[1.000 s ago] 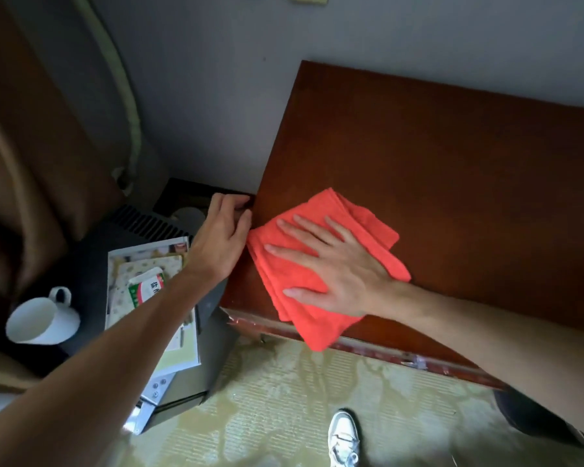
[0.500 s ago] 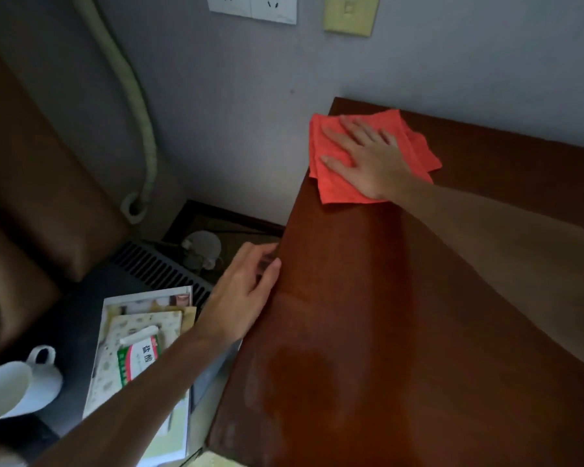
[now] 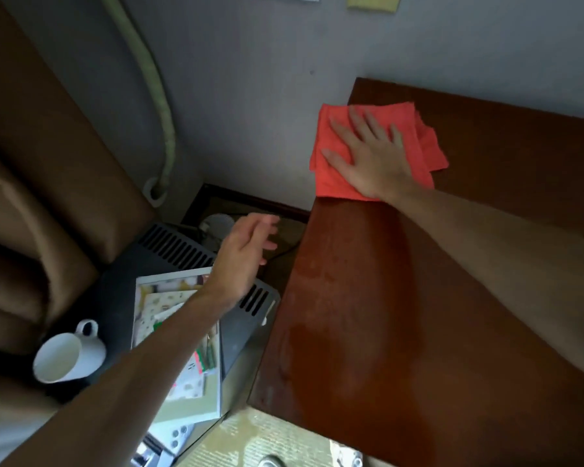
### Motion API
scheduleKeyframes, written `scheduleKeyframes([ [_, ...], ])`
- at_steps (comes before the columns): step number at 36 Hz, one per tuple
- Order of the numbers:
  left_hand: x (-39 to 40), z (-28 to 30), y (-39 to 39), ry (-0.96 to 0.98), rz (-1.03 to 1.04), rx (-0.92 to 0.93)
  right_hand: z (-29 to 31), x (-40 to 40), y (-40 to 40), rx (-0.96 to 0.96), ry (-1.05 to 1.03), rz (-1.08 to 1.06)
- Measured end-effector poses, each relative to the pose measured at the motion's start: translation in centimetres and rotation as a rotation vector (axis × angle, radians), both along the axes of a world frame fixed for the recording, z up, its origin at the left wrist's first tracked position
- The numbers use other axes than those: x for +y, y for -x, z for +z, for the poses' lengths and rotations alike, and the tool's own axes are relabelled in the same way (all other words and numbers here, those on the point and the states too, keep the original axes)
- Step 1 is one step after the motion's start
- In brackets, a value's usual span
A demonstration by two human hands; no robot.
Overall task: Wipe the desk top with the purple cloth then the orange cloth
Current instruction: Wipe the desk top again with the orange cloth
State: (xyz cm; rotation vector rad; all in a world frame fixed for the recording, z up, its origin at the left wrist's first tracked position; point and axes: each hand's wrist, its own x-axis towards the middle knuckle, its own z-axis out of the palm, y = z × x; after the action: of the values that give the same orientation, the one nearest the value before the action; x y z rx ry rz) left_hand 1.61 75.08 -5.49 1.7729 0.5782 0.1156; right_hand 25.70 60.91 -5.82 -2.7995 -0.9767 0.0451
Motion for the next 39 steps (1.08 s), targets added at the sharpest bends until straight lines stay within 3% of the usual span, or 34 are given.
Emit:
scheduleKeyframes([
  [6, 1.5, 2.2, -0.1, -0.128, -0.052, -0.037, 0.0, -2.3, 16.5, 0.019, 0.01, 0.13],
  [11, 2.6, 4.5, 1.2, -0.44, -0.232, 0.019, 0.1, -4.1, 29.1, 0.037, -0.011, 0.105],
  [16, 1.5, 4.5, 4.2, -0.443, -0.423, 0.067, 0.4, -5.5, 35.6, 0.064, -0.04, 0.109],
  [22, 0.4, 2.6, 8.1, -0.311, -0.582, 0.323, 2.1, -7.0, 32.1, 0.086, -0.218, -0.038],
  [25, 0.3, 2.5, 9.1, -0.282, -0.65, 0.399, 3.0, -8.3, 27.9, 0.083, -0.133, -0.026],
  [28, -0.3, 2.7, 8.9, -0.348, -0.587, 0.373, 3.5, -9.1, 26.6, 0.237, 0.005, 0.109],
  [31, -1.1, 4.1, 7.9, -0.51, -0.575, 0.333, 4.6, -8.9, 26.8, 0.266, 0.055, 0.089],
  [33, -1.5, 5.5, 7.2, -0.517, -0.619, 0.276, 5.7, -8.7, 26.2, 0.325, 0.103, 0.059],
  [36, -1.6, 8.6, 5.7, -0.477, -0.646, 0.159, 8.5, -9.4, 24.6, 0.397, 0.014, 0.012],
  [39, -1.7, 12.6, 4.1, -0.459, -0.62, -0.014, 12.5, -10.5, 23.0, 0.257, -0.086, 0.009],
])
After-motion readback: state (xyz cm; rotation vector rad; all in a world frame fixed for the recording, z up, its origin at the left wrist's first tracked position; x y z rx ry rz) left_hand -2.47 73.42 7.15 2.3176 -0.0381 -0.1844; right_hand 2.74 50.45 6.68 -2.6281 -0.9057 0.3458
